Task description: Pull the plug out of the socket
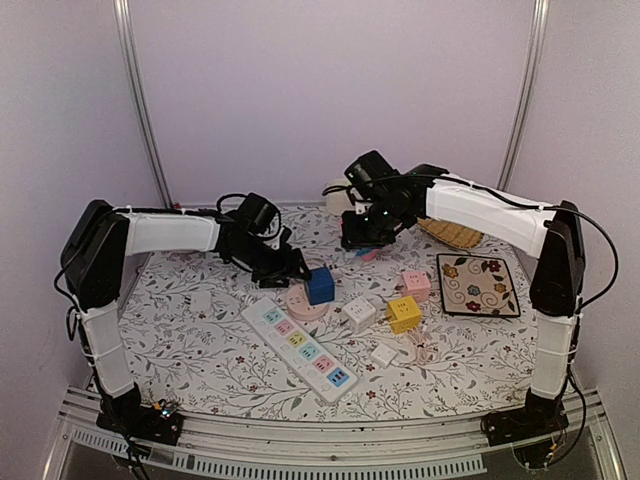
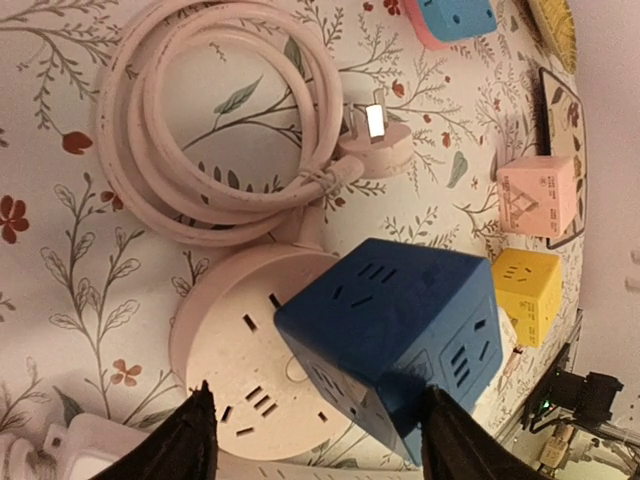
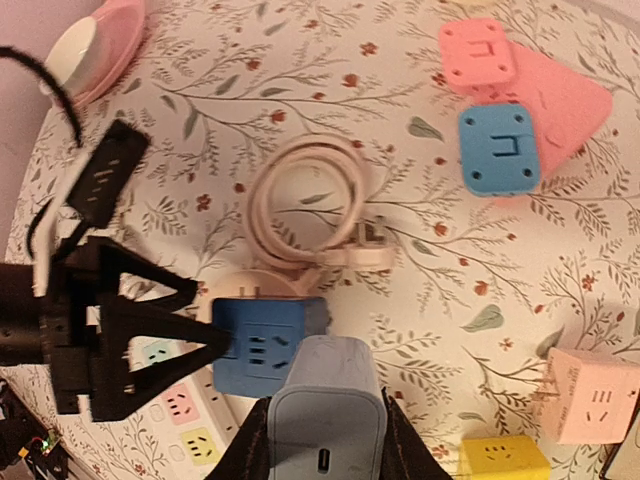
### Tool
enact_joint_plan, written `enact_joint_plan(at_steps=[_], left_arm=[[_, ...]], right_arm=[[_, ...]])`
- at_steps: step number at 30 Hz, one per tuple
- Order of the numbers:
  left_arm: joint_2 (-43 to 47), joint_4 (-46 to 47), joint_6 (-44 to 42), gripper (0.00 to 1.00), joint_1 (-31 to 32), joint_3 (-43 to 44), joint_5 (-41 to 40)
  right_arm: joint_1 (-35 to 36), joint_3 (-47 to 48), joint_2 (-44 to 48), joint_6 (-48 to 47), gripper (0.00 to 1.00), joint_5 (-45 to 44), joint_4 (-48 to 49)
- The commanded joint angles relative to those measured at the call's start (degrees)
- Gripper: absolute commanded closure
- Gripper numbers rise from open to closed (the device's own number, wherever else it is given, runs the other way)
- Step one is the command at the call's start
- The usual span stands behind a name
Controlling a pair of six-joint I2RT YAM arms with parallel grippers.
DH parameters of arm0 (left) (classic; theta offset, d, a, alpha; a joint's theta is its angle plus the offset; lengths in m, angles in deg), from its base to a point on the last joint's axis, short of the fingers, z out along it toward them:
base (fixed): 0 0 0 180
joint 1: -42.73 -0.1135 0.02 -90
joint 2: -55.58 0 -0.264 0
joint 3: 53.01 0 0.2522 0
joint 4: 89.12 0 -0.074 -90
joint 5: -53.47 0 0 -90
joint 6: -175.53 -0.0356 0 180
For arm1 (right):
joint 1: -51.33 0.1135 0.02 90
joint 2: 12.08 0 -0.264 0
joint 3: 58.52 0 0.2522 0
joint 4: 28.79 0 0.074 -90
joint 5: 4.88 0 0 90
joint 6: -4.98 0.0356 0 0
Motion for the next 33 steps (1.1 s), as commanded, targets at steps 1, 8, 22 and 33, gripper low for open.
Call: enact_joint_plan(at_steps=[1, 8, 22, 33], left_arm=[[-3.1, -11.6, -2.8, 0.31, 0.5, 3.0, -8.1], [-0.2, -15.5, -4.5, 0.31, 2.1, 13.0, -6.7], [9.8, -18.6, -5.3, 0.30, 2.1, 12.5, -9.2], [12.5, -18.1, -5.1, 0.29, 1.7, 10.1, -9.8]], right_arm=[[-6.4, -7.4, 4.9, 2.1, 0.90, 7.9, 7.8], [-10.4, -11.8, 2.4, 1.9, 0.90, 12.9, 10.5], [-13.3, -13.9, -3.9, 3.3, 0.87, 19.3, 16.2], [-15.2, -18.5, -4.6, 5.0, 0.82, 23.2, 19.9]])
